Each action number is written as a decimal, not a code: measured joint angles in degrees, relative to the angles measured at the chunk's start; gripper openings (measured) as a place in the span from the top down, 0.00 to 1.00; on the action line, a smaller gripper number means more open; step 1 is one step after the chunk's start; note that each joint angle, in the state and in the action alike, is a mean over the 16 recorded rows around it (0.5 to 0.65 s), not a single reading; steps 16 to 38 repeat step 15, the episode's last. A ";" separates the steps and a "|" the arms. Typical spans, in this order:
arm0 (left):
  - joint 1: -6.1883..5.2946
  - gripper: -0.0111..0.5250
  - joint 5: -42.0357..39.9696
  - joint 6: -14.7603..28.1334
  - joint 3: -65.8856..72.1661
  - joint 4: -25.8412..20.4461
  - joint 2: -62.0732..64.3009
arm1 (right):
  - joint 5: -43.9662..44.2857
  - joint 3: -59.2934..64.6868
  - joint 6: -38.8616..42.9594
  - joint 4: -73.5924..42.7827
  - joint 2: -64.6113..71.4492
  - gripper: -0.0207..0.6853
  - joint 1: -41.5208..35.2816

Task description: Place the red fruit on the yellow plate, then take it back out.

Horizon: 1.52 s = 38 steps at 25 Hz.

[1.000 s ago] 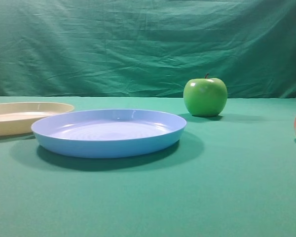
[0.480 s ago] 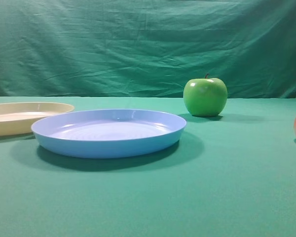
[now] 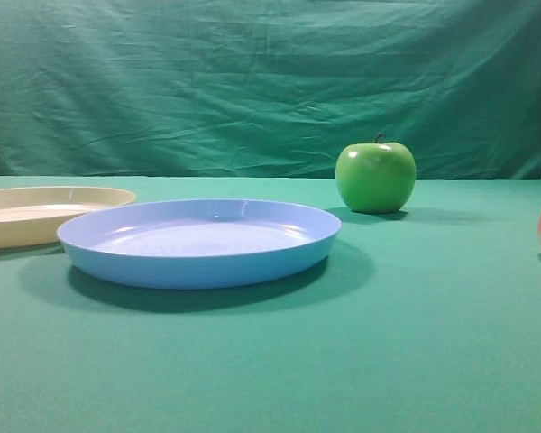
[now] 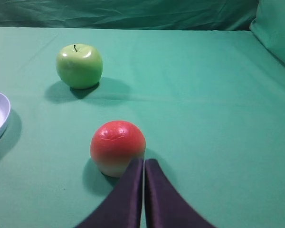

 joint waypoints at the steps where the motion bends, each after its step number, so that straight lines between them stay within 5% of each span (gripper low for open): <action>1: 0.00 0.98 0.00 0.00 0.00 0.00 0.00 | 0.00 0.00 0.00 -0.01 0.00 0.97 0.00; 38: 0.00 0.98 0.00 0.00 0.00 0.00 0.00 | 0.00 0.00 0.00 -0.05 0.00 0.97 0.00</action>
